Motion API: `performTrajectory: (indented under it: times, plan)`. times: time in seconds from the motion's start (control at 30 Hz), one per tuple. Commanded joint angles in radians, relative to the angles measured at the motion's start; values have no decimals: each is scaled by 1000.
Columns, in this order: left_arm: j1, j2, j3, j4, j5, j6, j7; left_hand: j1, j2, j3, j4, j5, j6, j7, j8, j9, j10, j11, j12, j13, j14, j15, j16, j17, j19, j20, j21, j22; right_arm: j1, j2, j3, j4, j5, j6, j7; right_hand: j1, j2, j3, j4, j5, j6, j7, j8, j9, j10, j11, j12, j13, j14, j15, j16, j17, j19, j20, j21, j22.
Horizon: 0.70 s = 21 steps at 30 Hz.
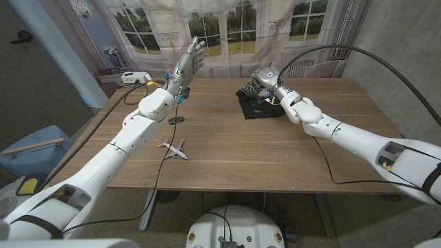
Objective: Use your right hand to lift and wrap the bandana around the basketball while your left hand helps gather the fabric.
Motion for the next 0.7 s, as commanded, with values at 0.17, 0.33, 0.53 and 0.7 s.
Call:
performTrajectory:
  times: [0.17,0.33,0.53,0.7]
  plan:
    - [-3,-5,2,11,-6,-10,-10,-4,4,-7,-1,9,6,0,3,1,-13,-3,2,3,-8,-4,0,0,-36,1,-3,1,46,27,-108,46,-193,20,75,471,425,78,-92,4,143,88,41,-7,7,-11,-23,-13,256,-463,-25,17,-189,-236,70,17]
    - [1,-3,-1,5,-5,-11,-6,-4,5,-7,-1,10,7,1,3,1,-14,-2,2,3,-8,-3,0,0,-38,1,-3,1,59,53,-119,58,-190,19,185,456,382,65,-87,1,121,95,1,-38,-17,-2,-53,-29,209,-471,-65,2,-187,-232,131,25]
    - [3,1,-1,-3,-1,-6,-1,-4,6,-8,-1,10,7,1,3,1,-15,-3,2,3,-9,-4,0,0,-38,1,-4,1,68,77,-130,75,-182,7,253,449,371,23,-78,4,-32,71,-154,-109,-46,29,-79,-53,200,-473,-75,-11,-247,-223,232,24]
    - [0,3,0,-3,0,-5,-5,-4,7,-8,-1,11,10,1,4,1,-16,-3,1,3,-9,-4,0,0,-39,1,-4,1,66,74,-128,60,-176,-11,284,353,383,-13,-27,17,-214,-7,-321,-166,-84,21,-105,-79,170,-469,-117,-52,-294,-200,267,-41]
